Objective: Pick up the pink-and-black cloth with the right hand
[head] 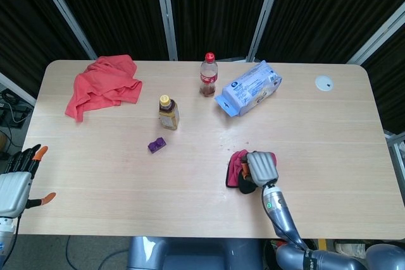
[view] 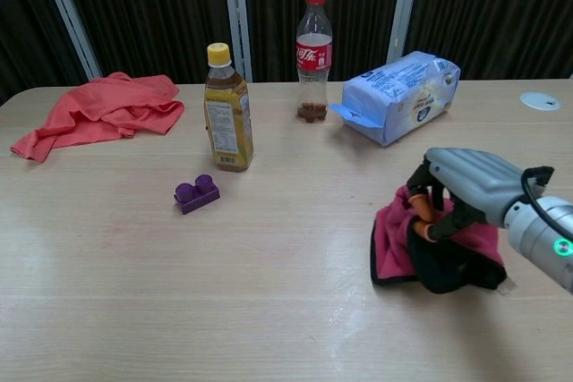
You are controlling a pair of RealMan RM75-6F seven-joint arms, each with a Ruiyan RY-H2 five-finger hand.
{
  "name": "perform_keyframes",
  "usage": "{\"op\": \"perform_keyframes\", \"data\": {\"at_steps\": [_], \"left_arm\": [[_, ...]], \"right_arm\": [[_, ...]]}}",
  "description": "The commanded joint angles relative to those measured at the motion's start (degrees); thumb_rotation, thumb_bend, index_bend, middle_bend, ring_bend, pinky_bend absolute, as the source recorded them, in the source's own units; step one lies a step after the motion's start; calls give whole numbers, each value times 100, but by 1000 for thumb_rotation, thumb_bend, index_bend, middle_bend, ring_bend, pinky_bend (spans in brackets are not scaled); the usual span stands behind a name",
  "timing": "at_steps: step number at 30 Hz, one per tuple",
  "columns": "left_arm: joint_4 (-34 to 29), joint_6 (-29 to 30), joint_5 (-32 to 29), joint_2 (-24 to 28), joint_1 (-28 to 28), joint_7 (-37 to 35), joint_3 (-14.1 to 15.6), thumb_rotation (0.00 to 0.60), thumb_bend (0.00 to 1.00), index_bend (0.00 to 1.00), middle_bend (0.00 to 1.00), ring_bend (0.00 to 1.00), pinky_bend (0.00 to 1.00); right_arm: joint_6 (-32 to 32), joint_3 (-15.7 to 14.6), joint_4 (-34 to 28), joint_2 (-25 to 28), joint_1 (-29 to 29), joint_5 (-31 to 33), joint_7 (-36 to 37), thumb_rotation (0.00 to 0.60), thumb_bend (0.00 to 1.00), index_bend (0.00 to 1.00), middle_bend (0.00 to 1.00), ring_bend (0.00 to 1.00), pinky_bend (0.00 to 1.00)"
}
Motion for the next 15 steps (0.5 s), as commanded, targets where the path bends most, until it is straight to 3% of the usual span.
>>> {"op": "perform_keyframes", "data": {"at_steps": [1,8,15], "left_arm": [[-6,-6,-10,5,0,-11,2,600,0,0,0,0,0],[-67,-24,-85,51,15,-72,-1,600,0,0,0,0,0],[-65,-27,-65,52,11,-80,9,600,0,0,0,0,0]], "right_arm": [[10,-222,-420,-225,52,-254,-33,600,373,776,660,546,751],[-53,-474,-654,-405,106,-501,-170,600,374,777,661,546,751],[-111,-280,-169,-431,176,-300,-378,600,373,778,662,548,751]]}}
